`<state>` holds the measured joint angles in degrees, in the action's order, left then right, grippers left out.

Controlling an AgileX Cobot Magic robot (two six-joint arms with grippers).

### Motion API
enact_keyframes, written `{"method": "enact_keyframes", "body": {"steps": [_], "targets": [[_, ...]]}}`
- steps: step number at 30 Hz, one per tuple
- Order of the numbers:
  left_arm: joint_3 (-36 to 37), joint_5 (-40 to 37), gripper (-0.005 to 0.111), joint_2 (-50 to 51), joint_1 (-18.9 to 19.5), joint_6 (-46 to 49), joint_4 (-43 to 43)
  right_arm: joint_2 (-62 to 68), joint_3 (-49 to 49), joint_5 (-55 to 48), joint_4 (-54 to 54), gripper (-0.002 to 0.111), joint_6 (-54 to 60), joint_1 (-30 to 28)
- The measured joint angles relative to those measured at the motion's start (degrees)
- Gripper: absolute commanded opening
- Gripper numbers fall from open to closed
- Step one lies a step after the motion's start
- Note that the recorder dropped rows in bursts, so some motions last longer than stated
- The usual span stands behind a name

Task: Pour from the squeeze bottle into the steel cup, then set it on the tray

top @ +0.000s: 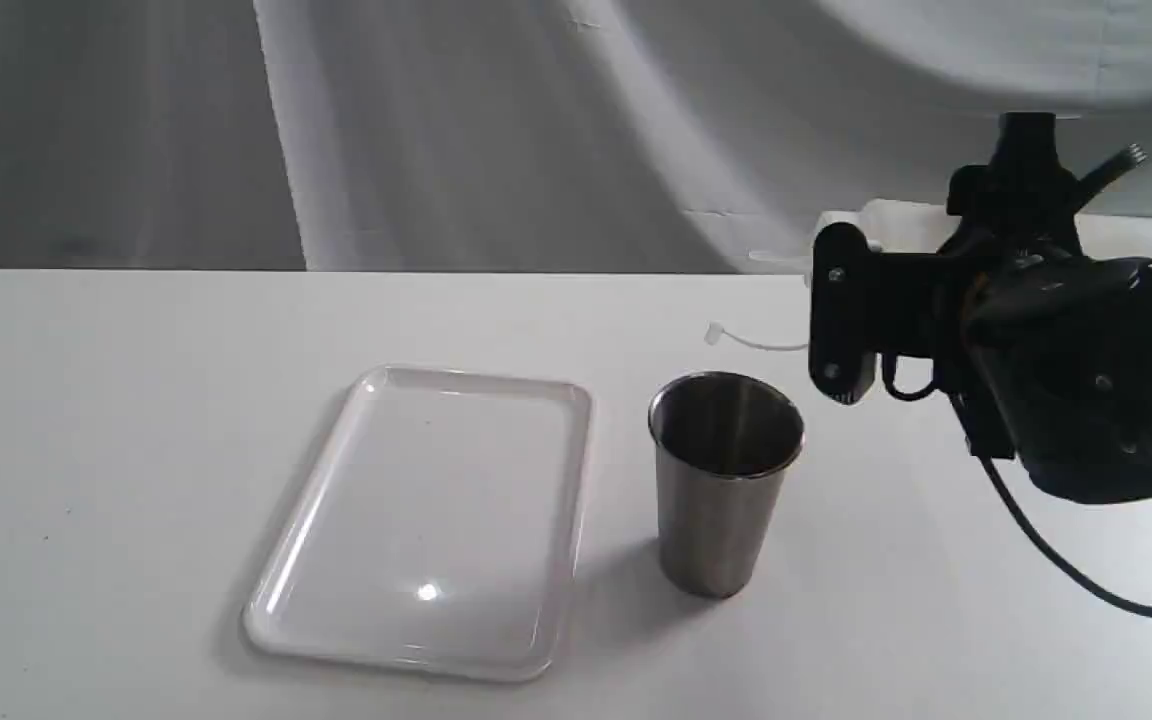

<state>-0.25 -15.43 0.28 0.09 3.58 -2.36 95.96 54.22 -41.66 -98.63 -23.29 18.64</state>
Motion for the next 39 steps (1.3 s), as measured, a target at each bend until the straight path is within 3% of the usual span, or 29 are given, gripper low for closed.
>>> {"method": "enact_keyframes", "body": {"steps": [25, 39], "targets": [[0.0, 0.0, 0.008, 0.0, 0.0, 0.0, 0.0, 0.0, 0.0, 0.9, 0.0, 0.0, 17.8, 0.0], [0.0, 0.0, 0.008, 0.0, 0.0, 0.0, 0.0, 0.0, 0.0, 1.2, 0.0, 0.0, 21.4, 0.0]]}}
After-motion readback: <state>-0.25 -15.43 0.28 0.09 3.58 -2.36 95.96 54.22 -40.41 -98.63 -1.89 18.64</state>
